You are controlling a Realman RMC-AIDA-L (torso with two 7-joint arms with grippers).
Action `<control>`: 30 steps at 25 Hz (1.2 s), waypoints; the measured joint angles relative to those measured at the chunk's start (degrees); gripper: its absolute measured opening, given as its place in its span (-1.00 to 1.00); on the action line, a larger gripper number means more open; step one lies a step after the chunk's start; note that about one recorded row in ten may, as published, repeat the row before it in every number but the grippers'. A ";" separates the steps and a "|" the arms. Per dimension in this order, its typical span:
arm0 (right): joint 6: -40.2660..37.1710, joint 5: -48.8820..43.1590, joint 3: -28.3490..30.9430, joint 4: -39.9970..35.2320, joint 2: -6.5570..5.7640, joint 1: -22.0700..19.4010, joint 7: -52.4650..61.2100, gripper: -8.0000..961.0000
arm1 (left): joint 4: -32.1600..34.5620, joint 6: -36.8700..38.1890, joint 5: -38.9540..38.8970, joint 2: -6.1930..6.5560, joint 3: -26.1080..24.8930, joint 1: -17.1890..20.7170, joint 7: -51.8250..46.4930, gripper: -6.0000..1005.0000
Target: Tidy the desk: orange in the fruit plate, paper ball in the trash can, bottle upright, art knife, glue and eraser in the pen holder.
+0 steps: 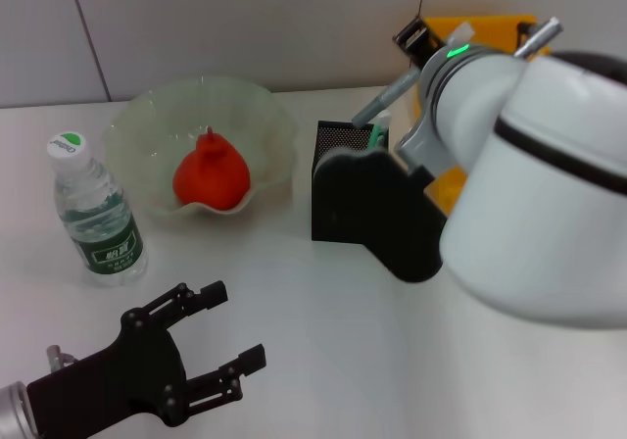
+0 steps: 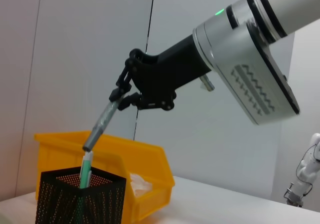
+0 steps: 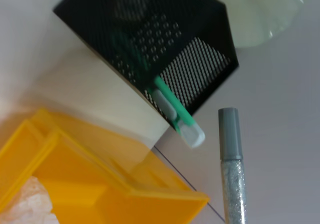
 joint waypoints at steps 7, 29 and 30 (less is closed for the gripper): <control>1.57 -0.39 -3.15 -4.31 0.54 1.45 0.41 -0.70 | 0.14 -0.36 0.00 -0.17 -0.02 0.02 0.00 0.69; 4.90 -3.68 -8.41 -14.19 1.00 4.97 7.06 -0.62 | 0.02 -0.36 0.03 -0.32 -0.50 -0.45 0.00 0.69; 5.17 -4.31 -8.70 -14.67 1.00 4.98 7.73 -0.62 | 0.06 -0.36 0.03 -0.32 -0.50 -0.40 0.00 0.69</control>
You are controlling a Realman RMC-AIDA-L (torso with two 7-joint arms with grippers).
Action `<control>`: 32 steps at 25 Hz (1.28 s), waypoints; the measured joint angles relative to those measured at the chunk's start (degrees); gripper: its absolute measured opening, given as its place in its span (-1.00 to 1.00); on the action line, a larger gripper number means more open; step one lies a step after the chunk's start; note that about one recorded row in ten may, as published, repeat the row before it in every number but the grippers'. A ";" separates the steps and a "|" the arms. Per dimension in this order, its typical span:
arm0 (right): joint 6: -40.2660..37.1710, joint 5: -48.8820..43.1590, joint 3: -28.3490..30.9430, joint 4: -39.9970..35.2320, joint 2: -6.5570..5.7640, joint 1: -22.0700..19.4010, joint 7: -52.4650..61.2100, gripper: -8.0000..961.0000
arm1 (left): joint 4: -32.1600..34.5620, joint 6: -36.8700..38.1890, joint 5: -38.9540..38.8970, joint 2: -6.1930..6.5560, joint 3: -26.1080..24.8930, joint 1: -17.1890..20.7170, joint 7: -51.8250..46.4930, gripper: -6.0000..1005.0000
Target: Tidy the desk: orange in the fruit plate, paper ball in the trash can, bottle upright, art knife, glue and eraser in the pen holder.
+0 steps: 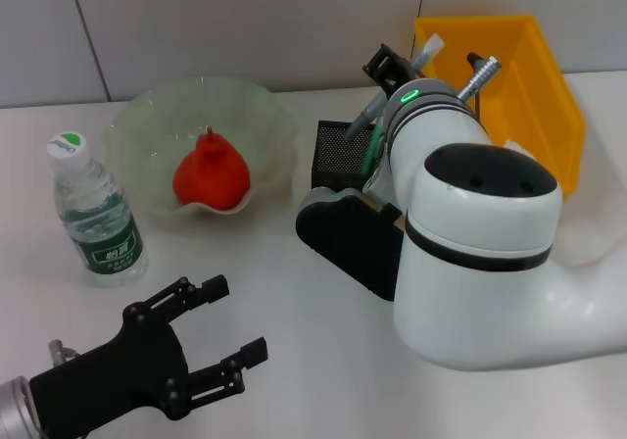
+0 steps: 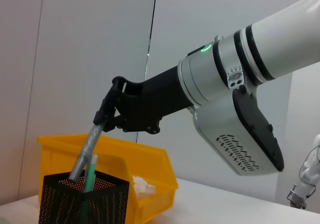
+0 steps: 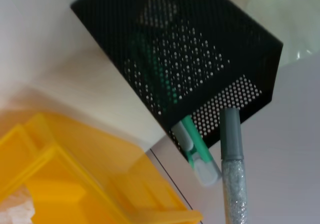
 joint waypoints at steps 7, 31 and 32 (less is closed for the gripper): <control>0.52 -0.21 -0.40 1.06 0.03 -0.16 1.91 -0.59 | -0.07 0.00 0.00 0.00 0.00 -0.04 0.00 0.69; 3.00 85.88 62.78 25.22 -0.48 -32.22 -15.29 -0.28 | 0.27 0.62 0.16 0.29 0.00 -0.07 0.07 0.69; 3.00 85.88 62.78 25.22 -0.48 -32.22 -15.29 -0.27 | 0.27 0.64 0.18 0.29 0.00 -0.12 0.06 0.69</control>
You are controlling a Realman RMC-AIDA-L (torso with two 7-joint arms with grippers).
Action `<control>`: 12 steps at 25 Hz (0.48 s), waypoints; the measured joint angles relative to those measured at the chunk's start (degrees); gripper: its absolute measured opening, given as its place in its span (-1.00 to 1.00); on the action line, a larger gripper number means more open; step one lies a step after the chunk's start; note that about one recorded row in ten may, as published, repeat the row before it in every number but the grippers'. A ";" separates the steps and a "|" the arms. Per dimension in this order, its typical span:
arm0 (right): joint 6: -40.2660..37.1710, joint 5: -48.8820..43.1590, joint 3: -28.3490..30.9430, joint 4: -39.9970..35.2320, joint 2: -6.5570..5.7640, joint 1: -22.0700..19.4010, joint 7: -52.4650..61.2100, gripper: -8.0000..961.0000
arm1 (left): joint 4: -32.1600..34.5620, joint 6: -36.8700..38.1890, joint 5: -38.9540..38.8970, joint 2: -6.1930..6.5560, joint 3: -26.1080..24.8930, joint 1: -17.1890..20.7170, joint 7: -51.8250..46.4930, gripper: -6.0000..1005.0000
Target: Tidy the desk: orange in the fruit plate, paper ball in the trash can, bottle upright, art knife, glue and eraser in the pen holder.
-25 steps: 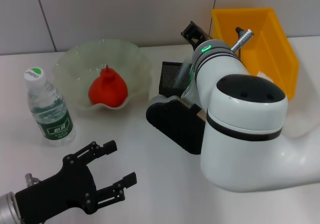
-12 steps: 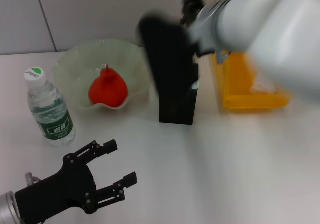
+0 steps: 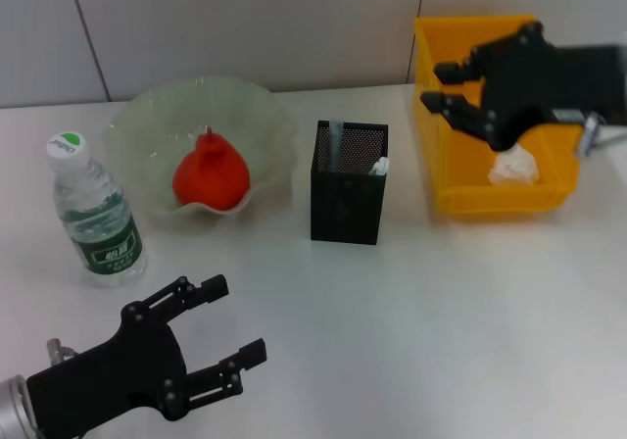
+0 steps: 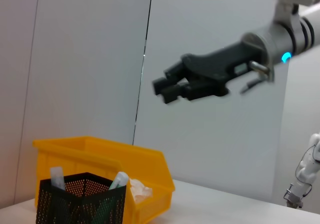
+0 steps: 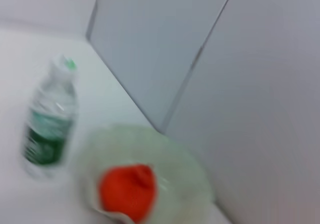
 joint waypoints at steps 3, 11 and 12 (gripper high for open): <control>-5.55 15.68 5.13 -10.33 0.00 -3.68 -11.39 -0.23 | 0.02 0.06 0.09 0.04 0.14 -0.37 -0.32 0.69; -23.25 29.97 12.60 -45.06 -0.19 -0.57 -35.92 -0.15 | -0.41 0.14 1.44 0.61 0.29 -0.75 -0.73 0.69; -22.82 27.28 12.30 -47.90 -0.04 0.34 -37.17 -0.10 | -0.42 0.10 1.72 0.65 0.28 -0.72 -0.74 0.69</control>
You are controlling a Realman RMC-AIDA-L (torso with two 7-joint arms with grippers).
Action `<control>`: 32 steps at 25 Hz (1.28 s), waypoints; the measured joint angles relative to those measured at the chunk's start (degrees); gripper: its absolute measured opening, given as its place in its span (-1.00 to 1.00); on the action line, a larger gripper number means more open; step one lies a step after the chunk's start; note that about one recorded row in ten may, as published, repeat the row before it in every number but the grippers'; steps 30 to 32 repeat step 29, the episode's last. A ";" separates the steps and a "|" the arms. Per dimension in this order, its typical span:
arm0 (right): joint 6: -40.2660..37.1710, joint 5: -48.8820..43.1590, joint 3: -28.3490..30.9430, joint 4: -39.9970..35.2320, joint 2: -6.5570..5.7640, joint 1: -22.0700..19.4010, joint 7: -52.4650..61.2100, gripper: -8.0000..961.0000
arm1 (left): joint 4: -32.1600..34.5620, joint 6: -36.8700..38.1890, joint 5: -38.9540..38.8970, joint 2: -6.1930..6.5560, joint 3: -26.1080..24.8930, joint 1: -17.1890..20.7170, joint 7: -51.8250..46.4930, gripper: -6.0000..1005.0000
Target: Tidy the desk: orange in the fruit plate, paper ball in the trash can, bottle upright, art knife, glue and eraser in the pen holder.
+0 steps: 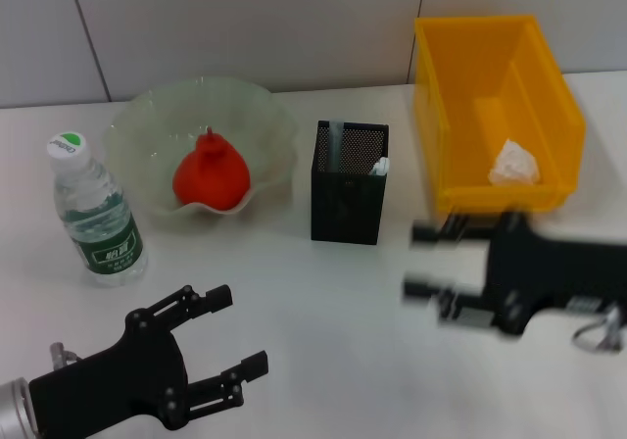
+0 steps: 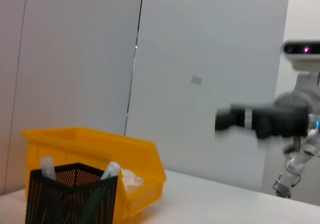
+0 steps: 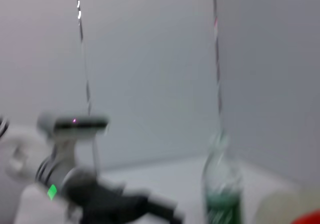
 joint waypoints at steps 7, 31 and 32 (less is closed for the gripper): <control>1.98 -5.23 -2.15 -15.47 -0.14 5.59 -10.00 0.21 | -0.11 -0.38 2.42 0.27 -0.23 -0.04 -0.02 0.69; 2.87 -6.97 -1.99 -16.64 -0.02 5.40 -11.16 0.67 | -0.01 0.07 2.82 1.04 -0.25 -0.02 -0.63 0.69; 2.87 -6.97 -1.99 -16.64 -0.02 5.40 -11.16 0.67 | -0.01 0.07 2.82 1.04 -0.25 -0.02 -0.63 0.69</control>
